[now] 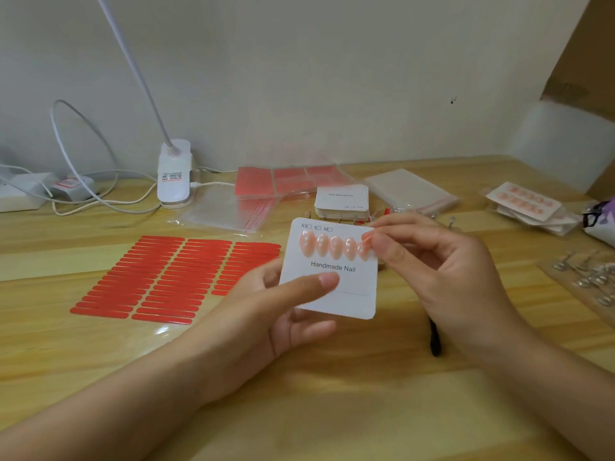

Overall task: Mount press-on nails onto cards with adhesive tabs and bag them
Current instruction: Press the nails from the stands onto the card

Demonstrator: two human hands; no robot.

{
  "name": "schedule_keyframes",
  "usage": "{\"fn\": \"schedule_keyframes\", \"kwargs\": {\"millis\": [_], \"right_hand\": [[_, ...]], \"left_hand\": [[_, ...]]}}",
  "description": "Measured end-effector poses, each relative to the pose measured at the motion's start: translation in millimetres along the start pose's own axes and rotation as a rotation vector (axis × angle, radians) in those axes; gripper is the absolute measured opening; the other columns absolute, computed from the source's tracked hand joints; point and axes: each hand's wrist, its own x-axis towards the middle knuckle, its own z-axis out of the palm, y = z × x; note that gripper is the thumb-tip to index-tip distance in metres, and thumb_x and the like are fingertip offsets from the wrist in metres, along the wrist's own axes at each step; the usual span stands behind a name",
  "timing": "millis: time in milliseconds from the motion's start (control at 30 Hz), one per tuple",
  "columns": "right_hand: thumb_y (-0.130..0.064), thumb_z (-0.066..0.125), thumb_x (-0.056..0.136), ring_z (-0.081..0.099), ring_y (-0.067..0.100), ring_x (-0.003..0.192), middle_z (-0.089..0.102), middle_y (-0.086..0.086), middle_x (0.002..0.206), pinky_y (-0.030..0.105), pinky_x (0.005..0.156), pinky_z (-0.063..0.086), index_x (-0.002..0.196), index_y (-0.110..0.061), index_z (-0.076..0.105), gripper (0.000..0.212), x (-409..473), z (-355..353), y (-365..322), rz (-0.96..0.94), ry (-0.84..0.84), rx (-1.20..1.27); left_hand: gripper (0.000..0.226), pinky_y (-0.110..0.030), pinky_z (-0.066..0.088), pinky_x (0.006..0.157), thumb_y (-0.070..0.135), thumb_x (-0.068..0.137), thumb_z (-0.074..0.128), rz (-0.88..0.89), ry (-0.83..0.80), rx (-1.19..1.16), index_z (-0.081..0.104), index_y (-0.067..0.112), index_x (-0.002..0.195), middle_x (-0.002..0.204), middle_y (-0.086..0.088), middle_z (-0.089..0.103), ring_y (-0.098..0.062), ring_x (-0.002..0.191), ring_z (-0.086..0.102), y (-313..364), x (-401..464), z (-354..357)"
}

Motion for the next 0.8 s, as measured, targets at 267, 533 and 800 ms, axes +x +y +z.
{"fn": "schedule_keyframes", "kwargs": {"millis": [267, 533, 800], "right_hand": [[-0.021, 0.062, 0.074, 0.062, -0.004, 0.084, 0.065, -0.005, 0.094, 0.010, 0.073, 0.046, 0.080, -0.020, 0.070, 0.009, -1, 7, 5, -0.170, 0.026, -0.106], [-0.018, 0.067, 0.081, 0.058, 0.012, 0.076, 0.062, 0.004, 0.081, 0.024, 0.073, 0.046, 0.089, -0.010, 0.073, 0.013, -8, -3, 14, -0.598, -0.021, -0.591], [-0.020, 0.067, 0.083, 0.055, 0.019, 0.067, 0.063, 0.002, 0.076, 0.032, 0.068, 0.040, 0.084, -0.012, 0.075, 0.011, -8, -4, 23, -0.754, -0.050, -0.790]], "left_hand": [[0.027, -0.014, 0.052, 0.055, 0.009, 0.073, 0.073, -0.083, -0.001, 0.087, 0.071, 0.026, 0.094, 0.099, -0.006, 0.073, -0.015, 0.091, 0.070, -4, 2, 4], [0.033, -0.014, 0.052, 0.055, 0.012, 0.064, 0.068, -0.027, 0.066, 0.068, 0.072, 0.026, 0.093, 0.098, -0.003, 0.073, -0.012, 0.088, 0.070, -6, 3, 6], [0.033, -0.013, 0.052, 0.055, 0.011, 0.062, 0.068, -0.008, 0.090, 0.048, 0.074, 0.025, 0.091, 0.096, -0.003, 0.073, -0.011, 0.086, 0.070, -9, 4, 5]]}}
